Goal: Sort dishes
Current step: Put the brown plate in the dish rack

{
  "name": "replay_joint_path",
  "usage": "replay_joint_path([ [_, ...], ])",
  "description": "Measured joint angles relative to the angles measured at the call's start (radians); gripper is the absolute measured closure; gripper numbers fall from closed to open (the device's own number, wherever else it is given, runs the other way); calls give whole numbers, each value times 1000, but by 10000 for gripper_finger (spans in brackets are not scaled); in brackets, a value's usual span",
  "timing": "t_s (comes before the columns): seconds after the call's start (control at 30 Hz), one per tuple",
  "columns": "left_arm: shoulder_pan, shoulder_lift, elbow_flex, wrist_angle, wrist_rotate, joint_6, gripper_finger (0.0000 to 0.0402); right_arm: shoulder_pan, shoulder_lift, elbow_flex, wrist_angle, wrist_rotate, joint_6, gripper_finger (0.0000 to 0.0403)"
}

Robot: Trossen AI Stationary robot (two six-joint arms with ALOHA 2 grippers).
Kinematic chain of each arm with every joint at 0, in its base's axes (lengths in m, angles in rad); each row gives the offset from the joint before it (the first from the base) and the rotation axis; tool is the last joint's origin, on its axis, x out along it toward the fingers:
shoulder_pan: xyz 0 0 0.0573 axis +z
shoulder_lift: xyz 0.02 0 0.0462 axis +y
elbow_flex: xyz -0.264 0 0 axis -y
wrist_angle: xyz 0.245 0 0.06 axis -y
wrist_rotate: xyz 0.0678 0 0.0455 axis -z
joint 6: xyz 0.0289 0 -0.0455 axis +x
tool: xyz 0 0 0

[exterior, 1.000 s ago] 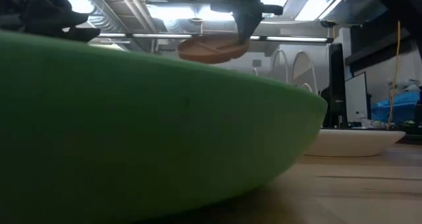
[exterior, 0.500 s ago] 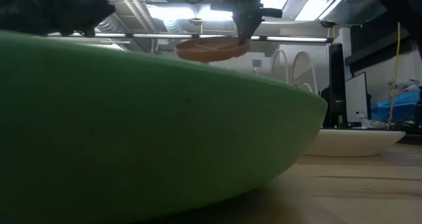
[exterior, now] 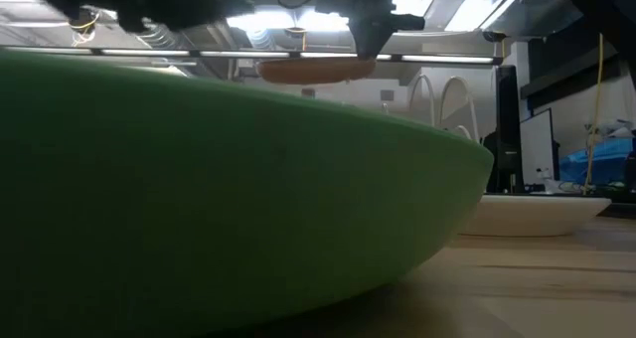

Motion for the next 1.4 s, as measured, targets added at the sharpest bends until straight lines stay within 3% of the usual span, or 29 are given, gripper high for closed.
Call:
replay_joint_path([
  [0.13, -1, 183, 147, -185, -91, 85, 274, 0, 0, 0, 0, -28, 0, 388],
  [0.3, -14, 328, 242, -199, -221, 128, 274, 0, 0, 0, 0, -43, 0, 388],
  [0.5, -93, 357, 282, -198, -245, 206, 274, 0, 0, 0, 0, -43, 0, 388],
  [0.7, -133, 356, 292, -124, -460, 271, 274, 0, 0, 0, 0, -46, 0, 388],
  [1.27, -18, 357, 292, -251, -474, 241, 275, -1, 0, 0, -1, -141, 1, 388],
  [1.4, -16, 357, 292, -251, -478, 270, 296, 1, 0, 0, -1, -153, 0, 388],
])
